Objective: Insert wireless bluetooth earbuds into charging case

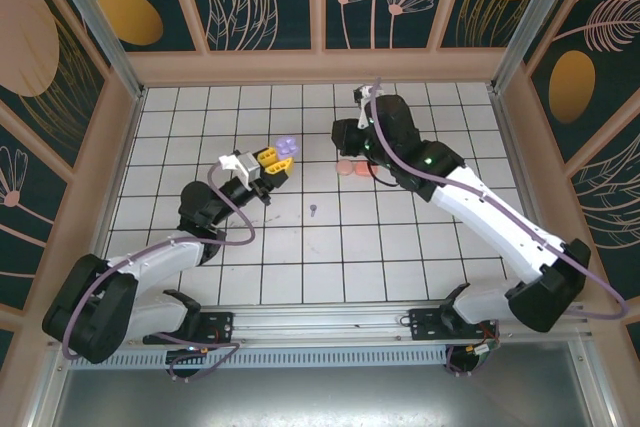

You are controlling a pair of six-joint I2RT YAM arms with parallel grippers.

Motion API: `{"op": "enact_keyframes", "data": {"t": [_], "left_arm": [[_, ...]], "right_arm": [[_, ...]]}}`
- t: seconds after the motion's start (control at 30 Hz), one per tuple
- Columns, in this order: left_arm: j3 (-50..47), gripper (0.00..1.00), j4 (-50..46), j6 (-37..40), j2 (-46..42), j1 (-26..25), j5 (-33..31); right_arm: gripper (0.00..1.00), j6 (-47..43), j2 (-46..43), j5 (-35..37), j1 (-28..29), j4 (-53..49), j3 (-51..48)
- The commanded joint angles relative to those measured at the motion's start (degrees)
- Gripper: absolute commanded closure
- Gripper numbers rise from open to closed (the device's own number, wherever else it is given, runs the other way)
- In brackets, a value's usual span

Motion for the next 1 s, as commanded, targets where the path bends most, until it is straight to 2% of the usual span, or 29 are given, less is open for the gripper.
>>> {"op": "enact_keyframes", "data": {"t": [0.0,0.33,0.6,0.97], "left_arm": [[0.90,1.00,6.17,4.58,1.12,-1.27,3.35],[3.74,1.00,9.13,3.84,4.16,-3.15,5.61],[4.18,1.00,13.35,0.47,5.72,-3.42,6.75],[5.70,1.00,11.68,-1.81,5.80,-3.59,7.22]], "right_arm": [[0.78,-5.81,-3.66,-8.65,-0.18,8.65,-3.03],[0.78,-7.24,-8.55,-19.99,0.36,17.43,-8.23],[0.78,-7.15,-7.95,-19.81,3.04,20.09,-8.75],[0.79,-6.89,-5.63,-19.20,4.83,21.07,-9.10]]}}
